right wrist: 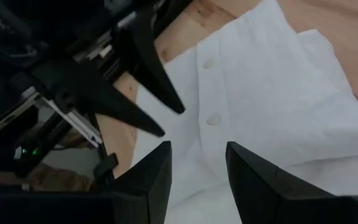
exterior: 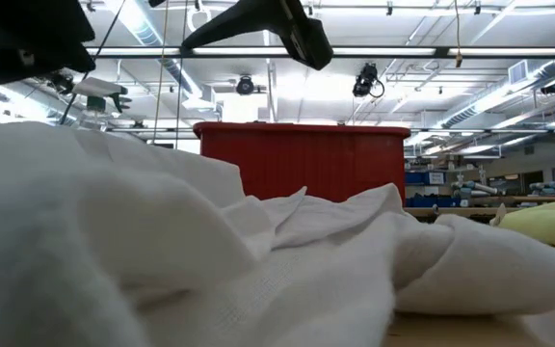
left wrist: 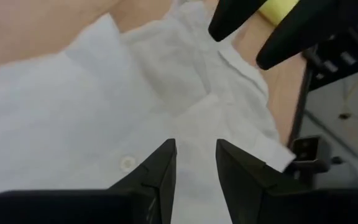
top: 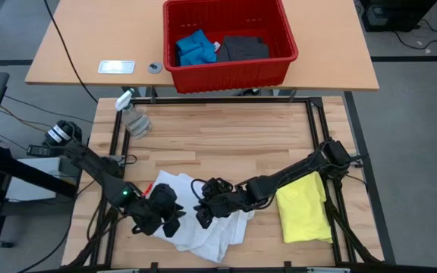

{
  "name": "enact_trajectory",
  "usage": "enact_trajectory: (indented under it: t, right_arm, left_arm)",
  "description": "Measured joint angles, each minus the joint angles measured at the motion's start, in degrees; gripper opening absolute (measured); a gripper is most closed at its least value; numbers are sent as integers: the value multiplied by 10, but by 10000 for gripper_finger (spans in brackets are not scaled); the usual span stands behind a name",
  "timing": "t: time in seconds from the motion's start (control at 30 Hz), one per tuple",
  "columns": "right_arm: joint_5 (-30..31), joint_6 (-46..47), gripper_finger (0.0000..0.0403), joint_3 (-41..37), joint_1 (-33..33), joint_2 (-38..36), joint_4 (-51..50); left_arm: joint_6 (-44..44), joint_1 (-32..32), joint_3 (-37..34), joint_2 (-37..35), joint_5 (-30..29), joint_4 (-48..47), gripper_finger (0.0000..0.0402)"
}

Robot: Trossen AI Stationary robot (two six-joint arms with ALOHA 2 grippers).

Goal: Fold Laundry from Bin

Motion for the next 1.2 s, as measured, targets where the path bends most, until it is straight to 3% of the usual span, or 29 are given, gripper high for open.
enact_trajectory:
  t: [0.23,0.53,0.63,1.0,1.1,1.2]
  right_arm:
    - [-19,-6,158,-11,-16,1,4]
    - [-28,-22,158,-15,-26,1,11]
    - [-42,-36,158,-15,-33,1,11]
    - [-137,-205,158,-15,-47,1,5]
    - [-121,-186,153,-15,-48,1,-1]
    - [-75,-109,142,-29,-48,-1,-26]
  left_arm:
    - [28,17,-11,4,35,-59,117]
    - [39,55,-139,-73,73,81,117]
    - [40,64,-159,-96,74,79,117]
    - [6,67,-170,-90,75,66,117]
    - [-10,75,-170,-92,82,23,117]
    - [-30,76,-170,-96,99,-19,117]
